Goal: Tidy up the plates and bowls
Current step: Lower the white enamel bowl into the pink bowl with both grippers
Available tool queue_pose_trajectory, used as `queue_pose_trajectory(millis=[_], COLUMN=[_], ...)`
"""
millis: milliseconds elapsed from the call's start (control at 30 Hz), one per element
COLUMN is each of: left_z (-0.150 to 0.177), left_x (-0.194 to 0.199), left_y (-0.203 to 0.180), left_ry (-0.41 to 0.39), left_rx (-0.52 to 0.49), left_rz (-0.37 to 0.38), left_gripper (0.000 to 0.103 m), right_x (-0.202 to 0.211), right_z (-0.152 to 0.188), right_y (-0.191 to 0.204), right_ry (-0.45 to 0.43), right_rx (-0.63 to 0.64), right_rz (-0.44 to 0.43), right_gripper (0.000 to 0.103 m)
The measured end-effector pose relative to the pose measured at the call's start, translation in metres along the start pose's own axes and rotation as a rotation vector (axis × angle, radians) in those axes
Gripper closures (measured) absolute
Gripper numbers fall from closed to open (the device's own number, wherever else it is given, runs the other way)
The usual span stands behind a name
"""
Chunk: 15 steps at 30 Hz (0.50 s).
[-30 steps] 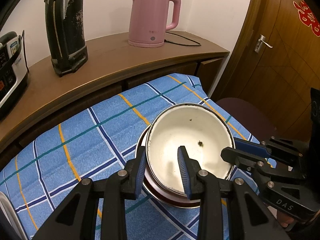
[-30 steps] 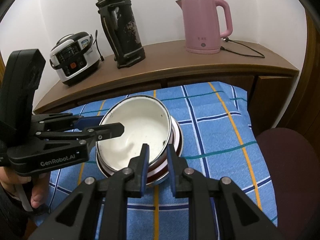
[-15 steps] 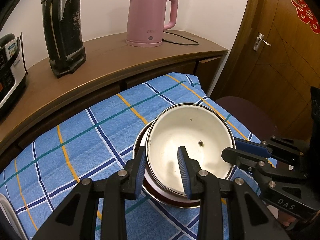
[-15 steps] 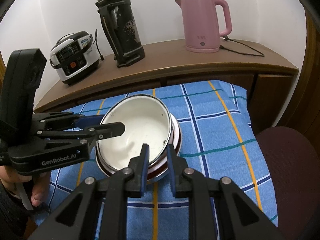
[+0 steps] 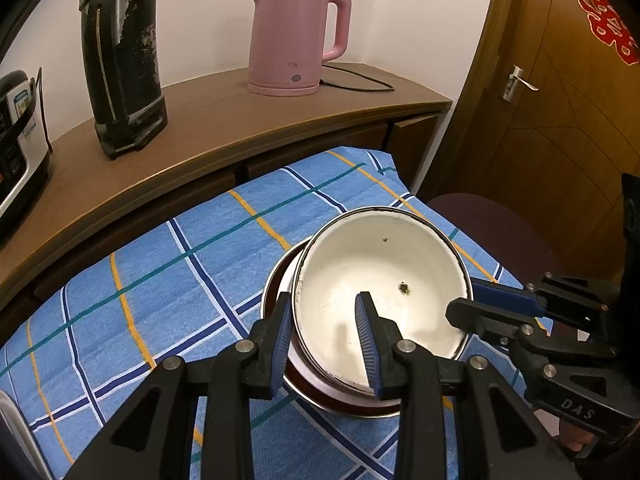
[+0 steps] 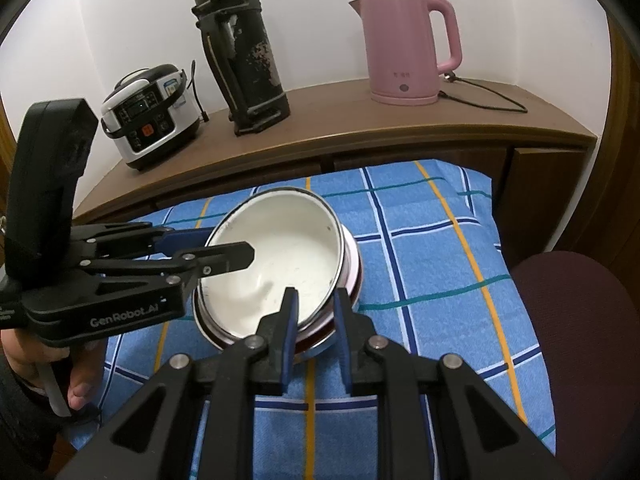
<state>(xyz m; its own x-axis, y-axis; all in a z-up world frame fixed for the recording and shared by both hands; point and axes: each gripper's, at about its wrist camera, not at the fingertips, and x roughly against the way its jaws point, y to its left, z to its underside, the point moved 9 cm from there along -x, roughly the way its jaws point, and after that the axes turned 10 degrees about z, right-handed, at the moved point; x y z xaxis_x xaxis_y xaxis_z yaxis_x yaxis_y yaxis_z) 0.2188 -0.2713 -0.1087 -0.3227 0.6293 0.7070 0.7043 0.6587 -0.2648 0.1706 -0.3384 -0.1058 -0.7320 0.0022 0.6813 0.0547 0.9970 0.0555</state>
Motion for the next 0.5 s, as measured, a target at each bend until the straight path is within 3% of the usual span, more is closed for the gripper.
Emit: queue_pose_trajectory(millis=[500], left_z=[-0.0010], left_x=[0.0045], left_y=[-0.0036], left_ry=[0.006], left_rx=[0.002], left_rz=[0.004], left_gripper=[0.069], right_x=[-0.0017], right_z=[-0.0009], right_y=[-0.0033], right_ry=[0.011], right_rx=[-0.003], right_rz=[-0.002], right_gripper=[0.085])
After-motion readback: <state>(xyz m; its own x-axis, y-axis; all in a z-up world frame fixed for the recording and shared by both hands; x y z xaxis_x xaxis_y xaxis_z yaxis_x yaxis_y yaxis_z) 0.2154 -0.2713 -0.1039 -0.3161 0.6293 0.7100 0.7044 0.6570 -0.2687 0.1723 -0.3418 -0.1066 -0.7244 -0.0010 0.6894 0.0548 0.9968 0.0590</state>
